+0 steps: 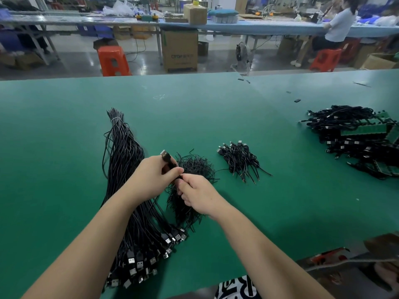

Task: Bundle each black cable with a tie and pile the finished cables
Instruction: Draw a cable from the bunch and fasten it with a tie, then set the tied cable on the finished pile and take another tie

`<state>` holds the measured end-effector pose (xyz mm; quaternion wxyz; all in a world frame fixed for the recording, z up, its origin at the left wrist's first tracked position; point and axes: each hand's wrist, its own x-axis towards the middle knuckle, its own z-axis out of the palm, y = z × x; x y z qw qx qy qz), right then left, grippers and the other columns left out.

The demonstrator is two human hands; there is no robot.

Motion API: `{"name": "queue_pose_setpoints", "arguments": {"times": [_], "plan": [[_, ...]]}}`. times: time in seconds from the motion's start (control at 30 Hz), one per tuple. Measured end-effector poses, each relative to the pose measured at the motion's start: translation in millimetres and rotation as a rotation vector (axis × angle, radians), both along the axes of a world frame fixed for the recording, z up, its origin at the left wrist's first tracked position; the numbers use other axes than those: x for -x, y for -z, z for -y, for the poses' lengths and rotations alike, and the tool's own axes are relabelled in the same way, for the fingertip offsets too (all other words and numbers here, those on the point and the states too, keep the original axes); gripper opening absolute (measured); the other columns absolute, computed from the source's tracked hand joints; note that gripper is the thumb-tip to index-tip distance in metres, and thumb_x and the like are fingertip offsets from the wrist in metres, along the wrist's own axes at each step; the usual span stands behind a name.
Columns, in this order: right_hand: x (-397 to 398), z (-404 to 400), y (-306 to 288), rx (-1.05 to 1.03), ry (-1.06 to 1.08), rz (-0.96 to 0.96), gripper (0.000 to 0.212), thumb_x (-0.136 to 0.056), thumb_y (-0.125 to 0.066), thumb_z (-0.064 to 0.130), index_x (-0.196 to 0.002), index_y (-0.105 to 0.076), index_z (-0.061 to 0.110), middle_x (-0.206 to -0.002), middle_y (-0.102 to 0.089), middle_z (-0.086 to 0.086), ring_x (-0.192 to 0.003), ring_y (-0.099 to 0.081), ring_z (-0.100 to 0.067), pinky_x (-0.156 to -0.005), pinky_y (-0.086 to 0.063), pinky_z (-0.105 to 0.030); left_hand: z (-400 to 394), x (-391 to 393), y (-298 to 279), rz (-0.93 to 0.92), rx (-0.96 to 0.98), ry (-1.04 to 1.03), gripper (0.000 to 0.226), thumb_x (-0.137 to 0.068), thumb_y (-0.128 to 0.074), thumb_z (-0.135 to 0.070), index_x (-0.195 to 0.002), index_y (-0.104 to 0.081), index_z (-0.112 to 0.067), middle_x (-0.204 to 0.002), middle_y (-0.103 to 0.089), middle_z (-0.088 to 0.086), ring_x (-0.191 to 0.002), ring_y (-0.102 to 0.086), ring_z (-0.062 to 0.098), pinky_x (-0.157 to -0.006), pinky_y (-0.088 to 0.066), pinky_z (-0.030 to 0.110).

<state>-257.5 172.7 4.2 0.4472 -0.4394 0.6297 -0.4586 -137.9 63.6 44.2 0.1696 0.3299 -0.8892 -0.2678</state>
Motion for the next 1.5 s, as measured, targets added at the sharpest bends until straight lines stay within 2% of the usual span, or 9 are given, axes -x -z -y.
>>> {"name": "queue_pose_setpoints", "arguments": {"times": [0.13, 0.27, 0.4, 0.5, 0.8, 1.03, 1.17, 1.3, 1.5], "plan": [[2.6, 3.8, 4.7, -0.052, 0.089, -0.060, 0.026, -0.107, -0.041, 0.023, -0.089, -0.058, 0.017, -0.071, -0.048, 0.004, -0.060, -0.041, -0.012, -0.057, -0.036, -0.032, -0.9, 3.4, 4.7, -0.059, -0.061, 0.048, 0.004, -0.091, -0.069, -0.036, -0.089, -0.065, -0.036, -0.074, -0.070, -0.011, -0.069, -0.062, 0.002, -0.062, -0.046, 0.020], [14.7, 3.7, 8.6, -0.050, 0.251, -0.244, 0.029, -0.106, -0.039, 0.032, -0.082, -0.052, 0.024, -0.072, -0.049, 0.006, -0.067, -0.045, -0.014, -0.066, -0.038, -0.034, 6.2, -3.7, 22.2, 0.006, -0.244, 0.057, 0.030, -0.096, -0.065, -0.030, -0.124, -0.056, -0.033, -0.095, -0.068, -0.009, -0.080, -0.064, 0.011, -0.076, -0.053, 0.028], [30.2, 1.1, 12.4, -0.071, 0.355, -0.179, 0.031, -0.107, -0.036, 0.033, -0.093, -0.055, 0.013, -0.076, -0.050, 0.003, -0.068, -0.044, -0.015, -0.067, -0.038, -0.035, 9.2, -10.4, 58.7, 0.370, -0.056, -0.155, 0.016, -0.100, -0.054, -0.021, -0.112, -0.064, -0.019, -0.104, -0.067, -0.002, -0.083, -0.062, 0.014, -0.078, -0.055, 0.032], [30.7, 0.6, 14.3, -0.075, 0.330, -0.150, 0.031, -0.108, -0.035, 0.031, -0.094, -0.055, 0.012, -0.077, -0.053, 0.004, -0.067, -0.044, -0.014, -0.066, -0.038, -0.035, 2.0, -11.4, 81.9, 0.448, -0.007, -0.216, 0.017, -0.100, -0.050, -0.027, -0.106, -0.065, -0.021, -0.093, -0.068, -0.003, -0.075, -0.062, 0.017, -0.070, -0.056, 0.033], [22.1, -1.4, 18.5, -0.078, 0.253, -0.239, 0.030, -0.108, -0.034, 0.036, -0.085, -0.052, 0.027, -0.074, -0.048, 0.002, -0.068, -0.044, -0.015, -0.067, -0.040, -0.035, 5.6, 0.0, 105.1, 0.252, -0.069, -0.412, 0.025, -0.099, -0.052, -0.044, -0.100, -0.067, -0.024, -0.074, -0.064, -0.007, -0.068, -0.060, 0.015, -0.053, -0.040, 0.026], [19.4, -2.0, 19.3, -0.086, 0.222, -0.256, 0.030, -0.108, -0.034, 0.035, -0.087, -0.053, 0.024, -0.073, -0.048, 0.002, -0.068, -0.044, -0.016, -0.068, -0.040, -0.036, 8.6, 15.8, 114.6, 0.150, -0.184, -0.436, 0.030, -0.095, -0.062, -0.027, -0.120, -0.067, -0.012, -0.112, -0.072, 0.005, -0.101, -0.065, 0.023, -0.084, -0.052, 0.032], [19.6, -3.5, 19.6, -0.101, 0.210, -0.254, 0.030, -0.108, -0.034, 0.034, -0.089, -0.054, 0.023, -0.071, -0.046, 0.003, -0.067, -0.042, -0.016, -0.068, -0.038, -0.035, 8.8, 17.9, 117.8, 0.091, -0.219, -0.486, 0.029, -0.095, -0.062, -0.018, -0.123, -0.066, -0.009, -0.118, -0.069, 0.008, -0.107, -0.064, 0.024, -0.085, -0.047, 0.029], [21.0, -4.6, 18.6, -0.107, 0.205, -0.274, 0.030, -0.108, -0.034, 0.034, -0.089, -0.054, 0.023, -0.070, -0.046, 0.004, -0.065, -0.043, -0.014, -0.067, -0.040, -0.034, 13.0, 12.3, 113.5, 0.106, -0.186, -0.504, 0.025, -0.095, -0.062, -0.017, -0.116, -0.071, -0.009, -0.108, -0.073, 0.008, -0.098, -0.065, 0.025, -0.081, -0.050, 0.030], [20.9, -4.8, 15.9, -0.094, 0.190, -0.300, 0.031, -0.108, -0.033, 0.037, -0.087, -0.052, 0.024, -0.069, -0.043, 0.005, -0.063, -0.041, -0.013, -0.065, -0.040, -0.035, 12.6, -4.5, 100.4, 0.228, 0.055, -0.488, 0.018, -0.095, -0.057, -0.017, -0.093, -0.074, -0.013, -0.081, -0.070, 0.000, -0.070, -0.062, 0.021, -0.059, -0.050, 0.030]]}}
